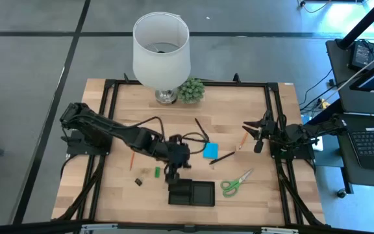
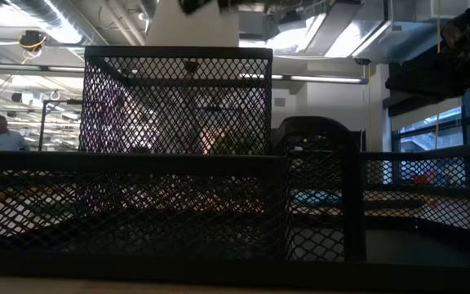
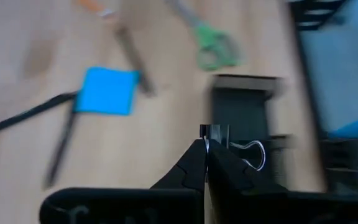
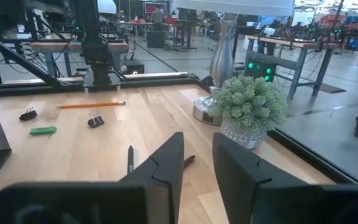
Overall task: Pick and place office supplies into organizer
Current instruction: Put the top black binder clip into the desk organizer
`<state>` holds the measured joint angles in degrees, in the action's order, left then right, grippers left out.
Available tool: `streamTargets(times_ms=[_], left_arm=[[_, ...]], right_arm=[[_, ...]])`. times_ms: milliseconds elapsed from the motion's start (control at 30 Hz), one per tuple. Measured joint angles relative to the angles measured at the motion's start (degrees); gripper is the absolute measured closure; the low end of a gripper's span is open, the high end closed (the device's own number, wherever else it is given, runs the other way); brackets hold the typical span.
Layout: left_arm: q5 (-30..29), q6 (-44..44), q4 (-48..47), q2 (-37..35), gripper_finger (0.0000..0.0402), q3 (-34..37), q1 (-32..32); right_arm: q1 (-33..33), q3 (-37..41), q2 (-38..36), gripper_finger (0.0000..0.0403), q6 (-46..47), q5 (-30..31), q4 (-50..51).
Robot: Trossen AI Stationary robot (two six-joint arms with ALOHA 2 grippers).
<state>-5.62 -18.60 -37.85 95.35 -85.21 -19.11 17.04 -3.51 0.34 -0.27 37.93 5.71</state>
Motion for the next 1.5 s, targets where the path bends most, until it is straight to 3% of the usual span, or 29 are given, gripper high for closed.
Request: streamTargets(times_ms=[300, 667, 933, 1200, 1500], left_arm=[[0.23, -5.29, -0.09, 0.28, 0.0398, -1.48, -8.97], [-6.68, -10.27, 0.1, 7.12, 0.0398, -1.44, -17.5], [-5.97, -12.19, 2.32, 12.28, 0.0398, -1.4, -18.27], [-9.88, -12.19, -0.4, 12.5, 0.0398, -1.42, -18.4], [-9.93, -12.36, -0.93, 12.89, 0.0398, -1.42, -17.89]], right_arm=[[0.01, -0.01, -0.01, 0.0314, 0.02, -0.02, 0.01], [0.0, 0.0, 0.01, 0.0314, -0.23, 0.03, 0.0], [0.0, -0.02, 0.02, 0.0314, 3.99, 0.01, -0.03], [0.0, -0.01, 0.02, 0.0314, 6.21, 0.01, -0.04], [0.01, -0.02, 0.02, 0.0314, 6.25, 0.01, -0.04]])
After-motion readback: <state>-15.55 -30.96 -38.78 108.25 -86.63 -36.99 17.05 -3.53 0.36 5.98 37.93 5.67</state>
